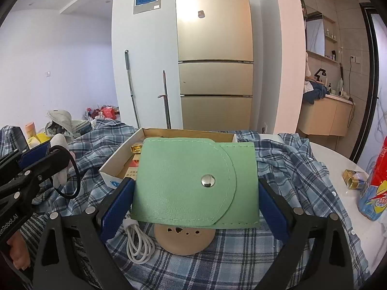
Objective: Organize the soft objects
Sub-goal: 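Grasp the white charger with the left gripper while the right lifts the green pouch, then carry the charger and green pouch over the cardboard box with both grippers, then open both grippers to drop the charger and green pouch into the box, then raise both open grippers up and back from the box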
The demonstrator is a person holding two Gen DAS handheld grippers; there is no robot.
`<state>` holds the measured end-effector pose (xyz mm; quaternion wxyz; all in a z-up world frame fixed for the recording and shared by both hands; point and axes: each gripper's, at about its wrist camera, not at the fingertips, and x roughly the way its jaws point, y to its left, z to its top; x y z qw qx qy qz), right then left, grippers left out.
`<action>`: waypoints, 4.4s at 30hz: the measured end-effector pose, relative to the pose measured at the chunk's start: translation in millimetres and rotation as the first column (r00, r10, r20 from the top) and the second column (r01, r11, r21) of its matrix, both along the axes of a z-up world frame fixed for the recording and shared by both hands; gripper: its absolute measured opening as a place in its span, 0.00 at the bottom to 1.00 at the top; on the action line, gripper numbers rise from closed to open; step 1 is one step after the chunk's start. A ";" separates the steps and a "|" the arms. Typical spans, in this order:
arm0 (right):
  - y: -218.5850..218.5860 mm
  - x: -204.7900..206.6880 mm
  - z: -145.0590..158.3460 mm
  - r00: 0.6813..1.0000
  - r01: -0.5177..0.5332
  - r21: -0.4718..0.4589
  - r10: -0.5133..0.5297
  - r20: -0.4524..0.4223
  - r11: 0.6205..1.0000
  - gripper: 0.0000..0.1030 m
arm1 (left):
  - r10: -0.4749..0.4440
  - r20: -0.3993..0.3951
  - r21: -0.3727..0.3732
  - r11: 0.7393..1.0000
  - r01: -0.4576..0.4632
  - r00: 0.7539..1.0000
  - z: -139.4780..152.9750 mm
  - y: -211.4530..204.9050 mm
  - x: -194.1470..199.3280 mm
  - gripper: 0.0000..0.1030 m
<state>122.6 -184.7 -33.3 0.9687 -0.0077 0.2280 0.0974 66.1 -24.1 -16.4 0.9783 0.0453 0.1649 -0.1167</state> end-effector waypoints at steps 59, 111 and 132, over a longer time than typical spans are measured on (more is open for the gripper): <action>10.8 88.0 59.4 0.992 0.042 -0.035 -0.046 -0.122 0.999 0.94 | 0.157 -0.228 0.020 0.987 -0.156 0.961 76.3 -18.8 130.1 0.33; 18.1 133.0 -28.2 0.926 0.028 -0.022 -0.034 -0.377 0.999 0.97 | 0.188 -0.444 0.121 0.981 -0.149 0.876 -12.9 -7.7 192.9 0.78; -1.7 34.9 69.4 0.992 0.074 -0.055 -0.079 -0.096 0.996 0.97 | 0.200 -0.152 0.040 0.980 -0.196 0.968 92.6 -5.5 77.2 0.78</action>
